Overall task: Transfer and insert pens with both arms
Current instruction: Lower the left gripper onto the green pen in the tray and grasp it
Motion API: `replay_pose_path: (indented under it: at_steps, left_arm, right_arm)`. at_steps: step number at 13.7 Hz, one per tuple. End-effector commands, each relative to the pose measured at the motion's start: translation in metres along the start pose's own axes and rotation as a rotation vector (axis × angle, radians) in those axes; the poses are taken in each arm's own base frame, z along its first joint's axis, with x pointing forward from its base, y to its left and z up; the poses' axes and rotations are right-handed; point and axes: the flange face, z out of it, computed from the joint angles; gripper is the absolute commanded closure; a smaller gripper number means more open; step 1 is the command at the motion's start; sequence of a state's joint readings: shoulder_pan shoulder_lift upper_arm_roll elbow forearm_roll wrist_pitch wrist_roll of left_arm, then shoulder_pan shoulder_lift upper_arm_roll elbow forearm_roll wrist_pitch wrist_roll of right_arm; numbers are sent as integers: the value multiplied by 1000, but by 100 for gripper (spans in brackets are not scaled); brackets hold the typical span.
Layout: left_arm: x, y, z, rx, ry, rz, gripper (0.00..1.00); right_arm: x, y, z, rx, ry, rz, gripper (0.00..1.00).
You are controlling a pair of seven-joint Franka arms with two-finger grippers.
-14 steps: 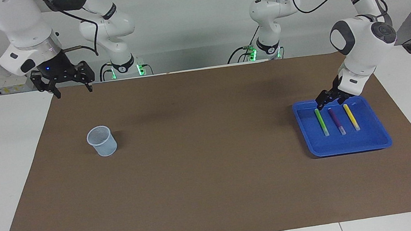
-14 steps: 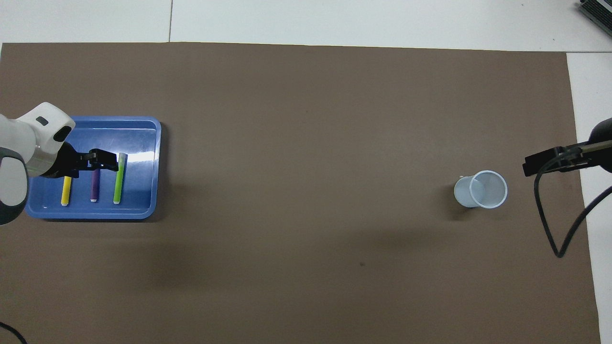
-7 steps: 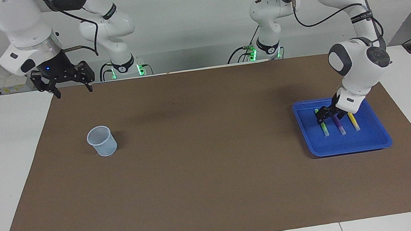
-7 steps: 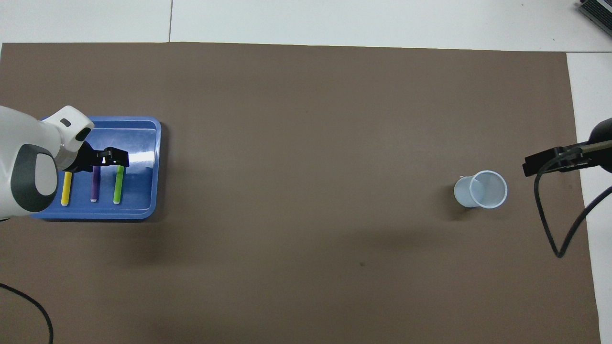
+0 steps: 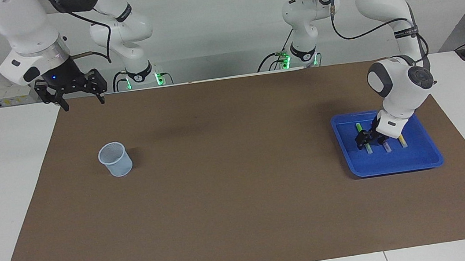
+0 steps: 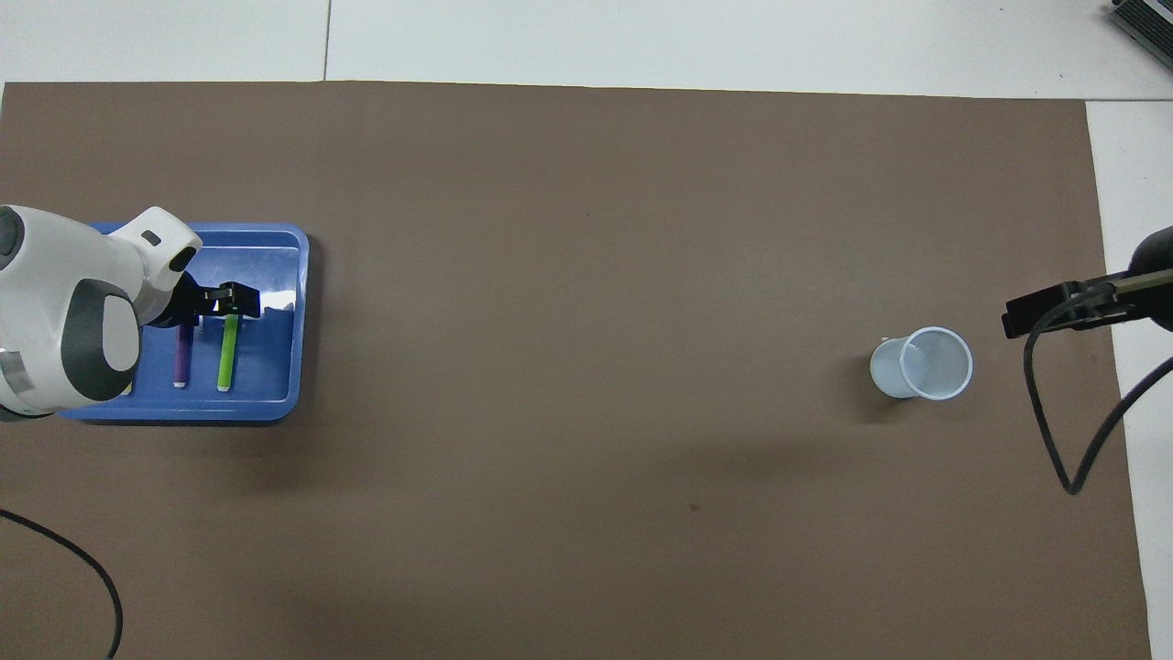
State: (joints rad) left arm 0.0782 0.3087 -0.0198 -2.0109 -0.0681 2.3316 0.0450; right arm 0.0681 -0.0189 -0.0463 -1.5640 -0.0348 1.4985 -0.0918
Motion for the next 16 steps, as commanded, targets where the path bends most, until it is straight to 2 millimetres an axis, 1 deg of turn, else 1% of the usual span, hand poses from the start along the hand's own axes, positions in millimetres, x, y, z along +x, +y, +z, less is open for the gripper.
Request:
replay_pose_path:
  at_steps: [1, 3, 4, 5, 6, 11, 14, 16]
  left_arm:
    - [2, 1, 9, -5, 22, 13, 36]
    - [-2, 0, 16, -3, 31, 13, 52]
    - [-4, 0, 19, -2, 40, 11, 64]
    - [-6, 1, 22, -1, 43, 12, 81]
    - [-6, 0, 22, -1, 42, 11, 100]
    - [-7, 1, 23, -2, 34, 0, 100]
    - [-4, 1, 18, -5, 22, -5, 100]
    - [2, 3, 7, -9, 4, -3, 100]
  right_arm:
    - [-4, 2, -3, 20, 19, -6, 0]
    - [-4, 2, -3, 20, 19, -6, 0]
    - [-4, 2, -3, 20, 19, -6, 0]
    - [-4, 2, -3, 20, 19, -6, 0]
    - [-4, 2, -3, 20, 19, -6, 0]
    - [-4, 2, -3, 19, 19, -6, 0]
    - [-4, 2, -3, 20, 19, -6, 0]
    - [-4, 2, -3, 20, 19, -6, 0]
